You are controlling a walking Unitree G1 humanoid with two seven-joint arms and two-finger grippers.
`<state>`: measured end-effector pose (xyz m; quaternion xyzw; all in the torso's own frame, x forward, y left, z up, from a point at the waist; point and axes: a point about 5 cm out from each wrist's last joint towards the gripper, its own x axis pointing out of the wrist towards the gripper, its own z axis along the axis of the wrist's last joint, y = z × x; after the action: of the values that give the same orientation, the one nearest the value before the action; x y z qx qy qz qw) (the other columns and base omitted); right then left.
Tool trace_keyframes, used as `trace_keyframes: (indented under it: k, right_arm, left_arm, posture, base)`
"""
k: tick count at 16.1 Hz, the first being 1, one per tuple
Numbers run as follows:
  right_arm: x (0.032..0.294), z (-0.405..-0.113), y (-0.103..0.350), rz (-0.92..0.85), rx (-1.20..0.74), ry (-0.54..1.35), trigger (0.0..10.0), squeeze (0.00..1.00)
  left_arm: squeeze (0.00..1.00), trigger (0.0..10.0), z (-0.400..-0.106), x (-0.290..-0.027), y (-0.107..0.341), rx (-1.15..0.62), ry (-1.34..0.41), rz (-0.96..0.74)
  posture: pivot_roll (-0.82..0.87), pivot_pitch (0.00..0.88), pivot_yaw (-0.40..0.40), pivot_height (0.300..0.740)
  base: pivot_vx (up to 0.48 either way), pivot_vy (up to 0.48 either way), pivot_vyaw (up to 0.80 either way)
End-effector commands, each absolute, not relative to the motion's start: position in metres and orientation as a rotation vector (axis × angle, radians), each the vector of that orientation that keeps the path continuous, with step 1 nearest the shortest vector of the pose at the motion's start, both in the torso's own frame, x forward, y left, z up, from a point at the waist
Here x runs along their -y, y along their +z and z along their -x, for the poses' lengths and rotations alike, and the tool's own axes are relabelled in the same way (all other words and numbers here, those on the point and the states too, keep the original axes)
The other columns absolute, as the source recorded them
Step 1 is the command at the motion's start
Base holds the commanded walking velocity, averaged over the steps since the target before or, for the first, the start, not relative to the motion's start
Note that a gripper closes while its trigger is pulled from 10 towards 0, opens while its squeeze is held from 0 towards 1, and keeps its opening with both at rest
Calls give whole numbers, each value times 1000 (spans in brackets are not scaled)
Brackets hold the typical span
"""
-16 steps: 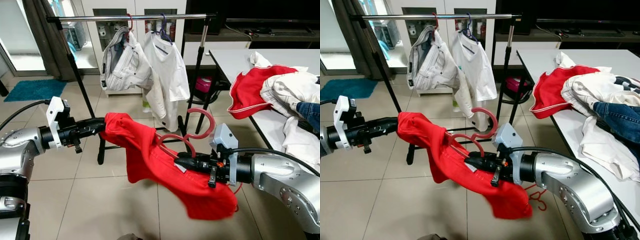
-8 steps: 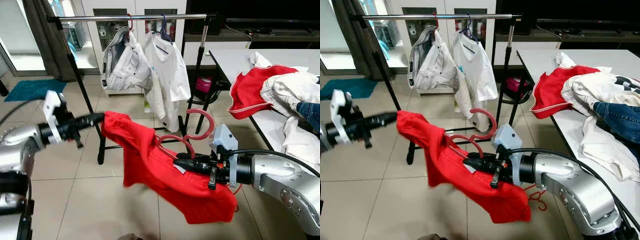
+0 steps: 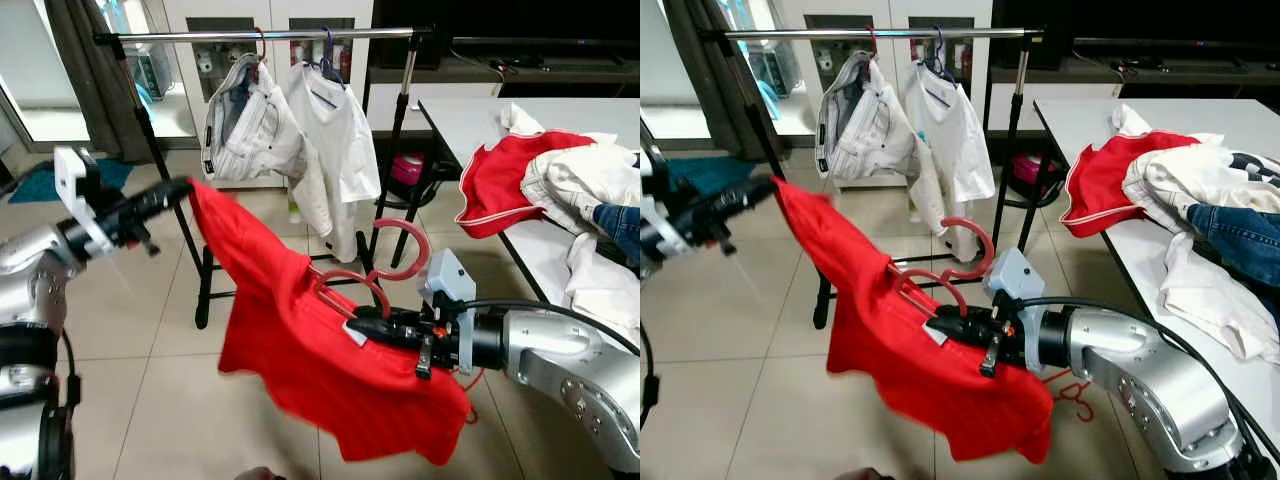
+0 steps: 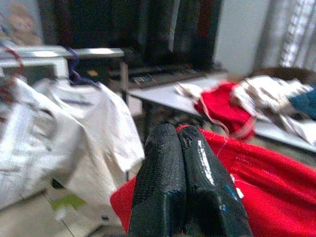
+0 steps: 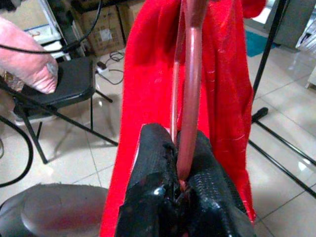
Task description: Hang hanger
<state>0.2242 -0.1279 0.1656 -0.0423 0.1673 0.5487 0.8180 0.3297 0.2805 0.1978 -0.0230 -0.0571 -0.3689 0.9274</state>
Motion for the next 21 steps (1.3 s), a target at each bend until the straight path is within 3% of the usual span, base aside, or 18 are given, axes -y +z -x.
trace_keyframes:
  k: [1, 5, 7, 12, 13, 14, 15, 19, 21]
  right_arm:
    - [129, -220, 162, 111, -392, 1182, 10000, 0]
    - [129, -217, 156, 117, -420, 1184, 10000, 0]
    - [129, -215, 156, 109, -420, 1187, 10000, 0]
    - [130, -215, 158, 89, -402, 1187, 10000, 0]
    - [130, -216, 159, 87, -399, 1179, 10000, 0]
    - [131, -217, 159, 87, -399, 1176, 10000, 0]
    - [130, -217, 158, 84, -400, 1169, 10000, 0]
    - [131, -227, 159, 71, -372, 1096, 10000, 0]
    - [130, -228, 160, 59, -355, 1088, 10000, 0]
  left_arm:
    - [0, 0, -334, -285, 215, 194, -699, 41]
    - [0, 0, -348, -298, 223, 204, -466, 16]
    - [0, 0, -353, -310, 216, 123, -296, -18]
    - [0, 0, -352, -323, 187, -72, -105, -166]
    - [0, 8627, -353, -313, 189, -20, -193, -122]
    - [0, 10000, -354, -308, 192, 16, -236, -87]
    - [1000, 10000, -356, -299, 203, 108, -313, -32]
    - [1000, 10000, -355, -309, 207, 85, -245, -95]
    - [1000, 10000, -352, -303, 197, 54, -305, -108]
  posture:
    - [-119, 0, 46, 740]
    - [-121, 0, 52, 740]
    - [-122, 0, 56, 740]
    - [-124, 0, 60, 740]
    - [-123, 0, 58, 740]
    - [-122, 0, 56, 740]
    - [-119, 0, 53, 740]
    - [-114, 0, 54, 740]
    - [-111, 0, 56, 740]
  base:
    - [0, 0, 0]
    - [0, 0, 0]
    - [0, 0, 0]
    - [0, 0, 0]
    - [0, 0, 0]
    - [0, 0, 0]
    - [0, 0, 0]
    - [0, 0, 0]
    - [0, 0, 0]
